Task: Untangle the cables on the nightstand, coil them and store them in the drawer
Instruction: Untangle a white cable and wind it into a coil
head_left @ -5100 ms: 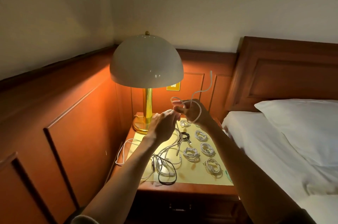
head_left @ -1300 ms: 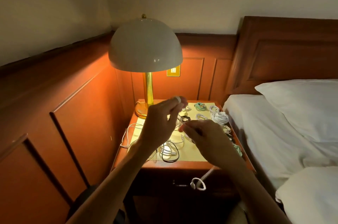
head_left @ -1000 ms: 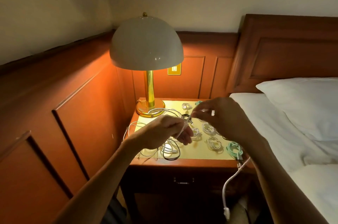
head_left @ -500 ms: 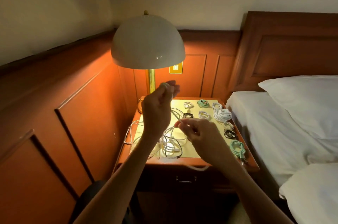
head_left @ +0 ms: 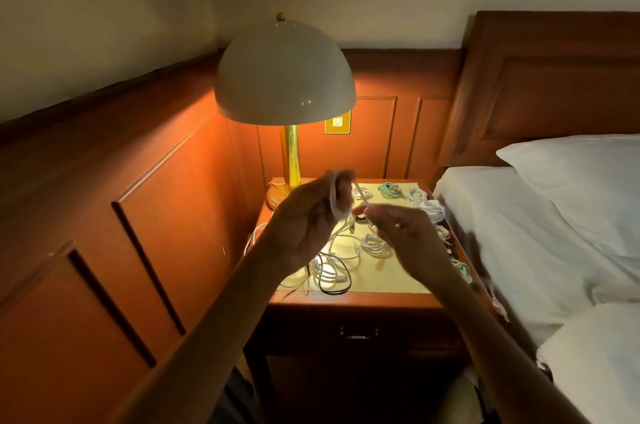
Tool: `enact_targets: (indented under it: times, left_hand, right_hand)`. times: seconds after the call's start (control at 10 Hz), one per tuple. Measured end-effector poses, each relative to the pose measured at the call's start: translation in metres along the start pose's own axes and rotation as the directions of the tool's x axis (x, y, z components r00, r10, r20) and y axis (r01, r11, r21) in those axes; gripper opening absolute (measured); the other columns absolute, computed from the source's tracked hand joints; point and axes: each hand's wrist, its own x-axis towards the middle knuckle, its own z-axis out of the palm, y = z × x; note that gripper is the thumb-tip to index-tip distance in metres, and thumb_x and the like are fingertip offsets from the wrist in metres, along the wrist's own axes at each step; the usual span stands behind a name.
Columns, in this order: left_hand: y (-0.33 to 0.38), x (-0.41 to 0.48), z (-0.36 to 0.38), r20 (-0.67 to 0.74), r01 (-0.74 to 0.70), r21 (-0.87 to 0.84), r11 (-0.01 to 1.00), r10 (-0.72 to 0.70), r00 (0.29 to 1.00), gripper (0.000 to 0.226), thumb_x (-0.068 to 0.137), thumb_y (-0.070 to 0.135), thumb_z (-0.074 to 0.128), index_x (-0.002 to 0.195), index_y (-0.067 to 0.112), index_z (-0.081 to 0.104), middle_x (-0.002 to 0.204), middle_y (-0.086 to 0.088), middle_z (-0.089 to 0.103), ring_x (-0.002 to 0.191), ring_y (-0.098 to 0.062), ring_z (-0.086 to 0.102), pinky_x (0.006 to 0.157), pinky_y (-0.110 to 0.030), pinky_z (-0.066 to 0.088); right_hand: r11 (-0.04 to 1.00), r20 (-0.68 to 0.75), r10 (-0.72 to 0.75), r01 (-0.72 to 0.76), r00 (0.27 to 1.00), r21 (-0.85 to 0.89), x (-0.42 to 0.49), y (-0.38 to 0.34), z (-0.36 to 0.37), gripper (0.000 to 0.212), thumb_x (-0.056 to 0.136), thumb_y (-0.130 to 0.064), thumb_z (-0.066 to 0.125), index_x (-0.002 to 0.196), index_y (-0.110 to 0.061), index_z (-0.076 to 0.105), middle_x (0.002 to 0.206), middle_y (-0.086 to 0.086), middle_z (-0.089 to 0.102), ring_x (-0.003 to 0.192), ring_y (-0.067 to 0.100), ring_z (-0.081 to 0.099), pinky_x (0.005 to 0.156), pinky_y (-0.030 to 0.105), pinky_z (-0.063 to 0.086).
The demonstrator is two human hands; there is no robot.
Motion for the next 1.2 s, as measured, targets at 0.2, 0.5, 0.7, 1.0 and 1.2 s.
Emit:
enact_targets:
  times: [0.2, 0.5, 0.7, 1.0, 1.2]
  left_hand:
    - [-0.016, 0.030, -0.014, -0.176, -0.262, 0.810, 0.524, 0.644, 0.744, 0.019, 0.102, 0.009, 0.051, 0.105, 0.002, 0.068, 0.099, -0.004, 0.076, 0.098, -0.017, 0.073, 0.085, -0.032, 0.060]
    - [-0.016, 0.007, -0.028, 0.107, -0.101, 0.989, 0.107, -0.053, 0.993, 0.026, 0.104, 0.012, 0.049, 0.092, 0.004, 0.071, 0.074, 0.003, 0.069, 0.068, -0.012, 0.067, 0.066, -0.030, 0.055]
    - [-0.005, 0.002, -0.010, 0.155, 0.037, 0.555, 0.831, -0.147, 0.977, 0.029, 0.100, 0.024, 0.051, 0.094, 0.006, 0.073, 0.073, -0.003, 0.068, 0.066, -0.011, 0.065, 0.065, -0.020, 0.053]
    - [-0.039, 0.045, 0.003, -0.374, -0.265, 0.599, 0.755, 0.557, 0.741, 0.016, 0.100, 0.011, 0.055, 0.104, 0.005, 0.069, 0.103, -0.006, 0.076, 0.099, -0.017, 0.073, 0.082, -0.026, 0.058]
    - [-0.044, 0.030, -0.040, 0.402, -0.298, 0.895, -0.332, 0.311, 0.861, 0.019, 0.104, 0.010, 0.049, 0.094, 0.002, 0.062, 0.098, -0.006, 0.067, 0.089, -0.013, 0.066, 0.074, -0.019, 0.052]
  right_hand:
    - [0.987, 0.023, 0.073, -0.069, 0.997, -0.148, -0.021, -0.006, 0.029, 0.025, 0.098, -0.036, 0.059, 0.113, -0.025, 0.076, 0.090, -0.020, 0.075, 0.082, -0.004, 0.070, 0.074, 0.019, 0.055]
    - [0.927, 0.076, -0.090, 0.112, 0.993, -0.358, 0.010, -0.021, -0.046, 0.004, 0.077, -0.049, 0.072, 0.078, -0.046, 0.074, 0.075, -0.035, 0.067, 0.079, -0.010, 0.065, 0.066, 0.010, 0.049]
    - [0.994, 0.027, -0.039, 0.036, 0.999, 0.100, 0.021, -0.013, -0.047, 0.015, 0.089, -0.020, 0.068, 0.097, -0.014, 0.079, 0.080, -0.014, 0.076, 0.073, 0.004, 0.070, 0.064, 0.010, 0.048]
    - [0.965, -0.099, 0.020, -0.045, 0.995, -0.257, 0.006, 0.002, 0.028, 0.023, 0.099, -0.027, 0.060, 0.117, -0.026, 0.074, 0.092, 0.000, 0.077, 0.081, 0.011, 0.068, 0.076, 0.028, 0.051]
    - [0.869, -0.046, -0.060, 0.030, 0.997, -0.493, 0.003, 0.001, -0.009, 0.015, 0.090, -0.035, 0.071, 0.100, -0.026, 0.079, 0.083, -0.004, 0.076, 0.068, 0.005, 0.066, 0.070, 0.031, 0.056]
